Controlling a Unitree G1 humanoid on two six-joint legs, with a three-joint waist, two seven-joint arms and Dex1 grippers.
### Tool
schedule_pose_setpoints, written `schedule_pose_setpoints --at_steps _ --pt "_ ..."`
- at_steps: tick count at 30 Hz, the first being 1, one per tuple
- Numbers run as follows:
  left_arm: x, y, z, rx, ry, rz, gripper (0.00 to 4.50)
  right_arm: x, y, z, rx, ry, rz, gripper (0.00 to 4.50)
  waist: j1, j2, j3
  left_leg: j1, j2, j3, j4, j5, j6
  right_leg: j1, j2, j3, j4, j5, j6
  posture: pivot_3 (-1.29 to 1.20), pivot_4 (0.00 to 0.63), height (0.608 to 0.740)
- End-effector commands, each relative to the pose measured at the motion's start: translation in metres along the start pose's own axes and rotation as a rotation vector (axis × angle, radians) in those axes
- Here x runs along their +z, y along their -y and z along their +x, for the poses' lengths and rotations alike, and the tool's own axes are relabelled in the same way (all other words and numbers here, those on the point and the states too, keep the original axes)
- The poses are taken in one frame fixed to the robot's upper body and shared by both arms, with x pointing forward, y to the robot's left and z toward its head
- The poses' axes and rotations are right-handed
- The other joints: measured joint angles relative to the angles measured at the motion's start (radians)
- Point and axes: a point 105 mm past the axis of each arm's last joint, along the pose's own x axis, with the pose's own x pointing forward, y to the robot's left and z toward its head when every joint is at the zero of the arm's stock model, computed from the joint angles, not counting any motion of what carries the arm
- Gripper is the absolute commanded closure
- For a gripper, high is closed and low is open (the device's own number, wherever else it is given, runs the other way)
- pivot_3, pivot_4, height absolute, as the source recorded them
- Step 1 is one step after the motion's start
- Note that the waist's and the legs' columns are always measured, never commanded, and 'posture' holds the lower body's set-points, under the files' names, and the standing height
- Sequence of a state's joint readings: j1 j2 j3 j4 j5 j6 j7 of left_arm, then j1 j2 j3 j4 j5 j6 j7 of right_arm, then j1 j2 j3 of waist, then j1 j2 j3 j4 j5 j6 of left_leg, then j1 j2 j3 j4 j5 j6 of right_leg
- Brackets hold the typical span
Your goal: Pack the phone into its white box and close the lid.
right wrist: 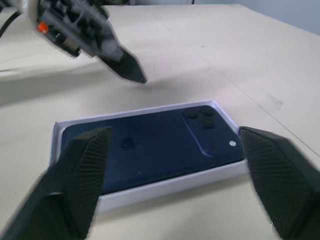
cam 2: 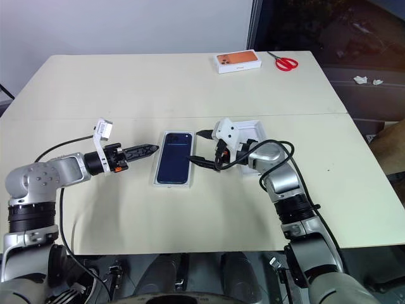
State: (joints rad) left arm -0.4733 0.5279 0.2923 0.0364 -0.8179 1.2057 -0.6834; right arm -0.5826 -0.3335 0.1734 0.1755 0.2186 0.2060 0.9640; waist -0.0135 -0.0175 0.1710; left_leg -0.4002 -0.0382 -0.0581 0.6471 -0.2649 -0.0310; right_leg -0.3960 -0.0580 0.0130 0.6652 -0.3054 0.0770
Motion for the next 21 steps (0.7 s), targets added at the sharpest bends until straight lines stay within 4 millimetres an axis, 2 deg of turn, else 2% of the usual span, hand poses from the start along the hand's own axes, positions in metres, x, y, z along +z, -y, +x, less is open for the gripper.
schedule_pose_setpoints --at_steps 1,4,6,11,14,16,21 --pt "0.007 0.004 -0.001 -0.006 0.043 0.026 2.16 0.012 0.004 0.006 -0.029 0.034 -0.030 2.03 0.000 0.000 0.000 0.000 0.000 0.000 0.000 0.000 0.000 0.000 0.000 0.000 0.000 0.000 0.000 0.00 0.150 0.740" --pt "0.007 -0.004 -0.004 0.033 0.057 0.011 3.70 0.005 0.006 0.009 -0.061 0.003 -0.044 3.59 -0.001 0.000 0.000 0.000 0.000 0.000 0.000 0.000 0.000 -0.001 0.000 0.000 0.000 0.000 0.000 0.00 0.150 0.740" --pt "0.009 -0.012 -0.006 0.067 0.077 0.005 4.49 -0.004 0.012 0.011 -0.105 -0.042 -0.072 4.44 -0.004 0.000 0.000 0.000 0.000 0.000 0.000 0.000 0.000 -0.001 0.000 0.000 0.001 0.000 0.000 0.00 0.150 0.740" --pt "0.011 -0.038 -0.006 0.205 0.117 0.022 4.49 -0.029 0.017 0.014 -0.146 -0.185 -0.191 4.44 -0.004 0.000 0.000 0.000 0.000 0.000 0.000 0.000 0.000 -0.001 0.001 0.000 0.001 0.000 0.000 0.00 0.150 0.740" --pt "0.002 -0.043 -0.001 0.221 0.090 0.022 4.49 -0.035 0.013 0.017 -0.128 -0.204 -0.226 4.44 -0.004 0.000 0.000 0.000 0.000 0.000 0.000 0.001 -0.002 -0.001 0.001 0.000 0.001 0.000 0.000 0.00 0.150 0.740" --pt "-0.012 -0.048 0.007 0.237 0.022 0.050 4.49 -0.035 0.011 0.019 -0.121 -0.203 -0.238 4.44 -0.003 0.000 0.000 -0.001 0.000 0.000 0.000 0.003 -0.005 -0.002 0.001 0.000 0.001 0.000 0.000 0.00 0.150 0.740" --pt "-0.044 -0.023 0.033 0.091 -0.123 0.071 4.49 -0.037 0.004 0.019 -0.063 -0.216 -0.243 4.44 0.001 0.000 0.000 -0.001 -0.001 0.000 0.001 0.003 -0.005 -0.001 0.000 0.000 0.001 0.000 0.000 0.00 0.150 0.740"
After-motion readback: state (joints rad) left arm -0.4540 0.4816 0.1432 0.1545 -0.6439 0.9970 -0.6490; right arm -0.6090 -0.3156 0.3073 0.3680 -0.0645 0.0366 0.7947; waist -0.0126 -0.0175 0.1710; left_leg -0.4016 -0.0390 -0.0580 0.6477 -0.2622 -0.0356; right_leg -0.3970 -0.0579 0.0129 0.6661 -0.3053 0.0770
